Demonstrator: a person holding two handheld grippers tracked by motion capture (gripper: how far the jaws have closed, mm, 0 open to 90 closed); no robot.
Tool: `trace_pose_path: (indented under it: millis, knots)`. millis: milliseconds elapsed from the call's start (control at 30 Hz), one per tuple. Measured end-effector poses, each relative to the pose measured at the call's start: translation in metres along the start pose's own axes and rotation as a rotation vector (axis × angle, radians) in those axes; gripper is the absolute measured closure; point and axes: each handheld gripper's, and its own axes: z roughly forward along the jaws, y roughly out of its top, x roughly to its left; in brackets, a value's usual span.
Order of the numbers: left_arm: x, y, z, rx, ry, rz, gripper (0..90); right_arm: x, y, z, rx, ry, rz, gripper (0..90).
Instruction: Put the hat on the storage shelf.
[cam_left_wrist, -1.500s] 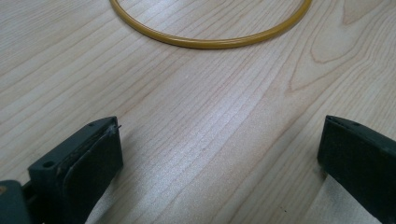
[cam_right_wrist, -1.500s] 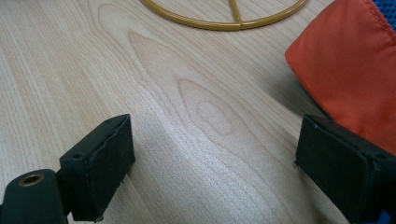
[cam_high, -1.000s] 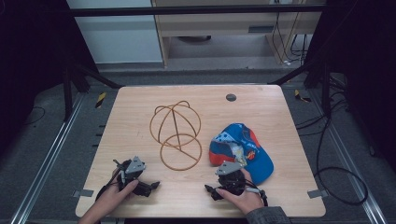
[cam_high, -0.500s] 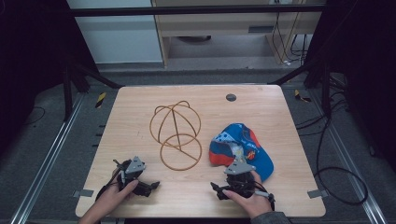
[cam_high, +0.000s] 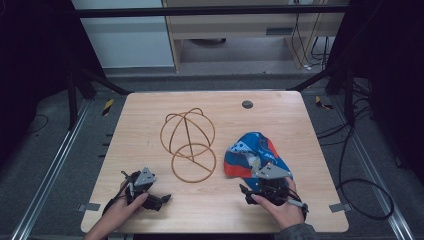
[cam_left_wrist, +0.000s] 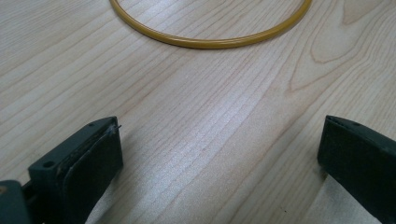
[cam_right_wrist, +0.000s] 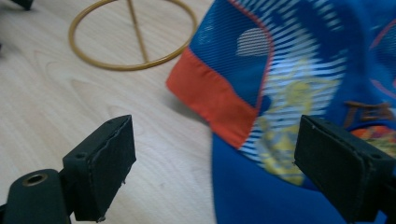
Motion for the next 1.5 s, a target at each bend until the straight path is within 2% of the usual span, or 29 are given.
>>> trace_pose_path:
  millis: [200,300,367,500,767,867,900,933,1033,1200,1500]
  knots:
    - [0.0,0.0,0.0,0.0,0.0,0.0,0.0,-0.013,0.008,-0.011,0.023,-0.043,-0.013,13.7]
    - [0.0,0.0,0.0,0.0,0.0,0.0,0.0,-0.022,0.013,-0.017,0.058,-0.058,-0.023,16.9]
    - [0.0,0.0,0.0,0.0,0.0,0.0,0.0,-0.028,0.018,-0.021,0.075,-0.061,-0.031,17.7]
    - [0.0,0.0,0.0,0.0,0.0,0.0,0.0,-0.039,0.031,-0.026,0.128,-0.054,-0.016,19.0]
    - [0.0,0.0,0.0,-0.002,0.0,-0.005,0.0,-0.059,0.059,-0.029,0.224,-0.05,-0.057,21.6]
    - [0.0,0.0,0.0,-0.002,0.0,-0.005,0.0,-0.064,0.07,-0.025,0.26,-0.032,-0.057,23.4]
    - [0.0,0.0,0.0,-0.002,0.0,-0.005,0.0,-0.065,0.076,-0.021,0.279,-0.023,-0.073,24.8]
    - [0.0,0.0,0.0,-0.002,0.0,-0.005,0.0,-0.065,0.076,-0.021,0.279,-0.023,-0.073,24.8]
    - [0.0,0.0,0.0,-0.002,0.0,-0.005,0.0,-0.068,0.083,-0.013,0.305,0.026,-0.059,27.9]
    - [0.0,0.0,0.0,-0.002,0.001,-0.007,0.0,-0.07,0.086,0.003,0.363,0.048,-0.053,28.8]
    - [0.0,0.0,0.0,-0.002,0.0,-0.006,0.0,-0.073,0.086,0.013,0.381,0.068,-0.042,32.6]
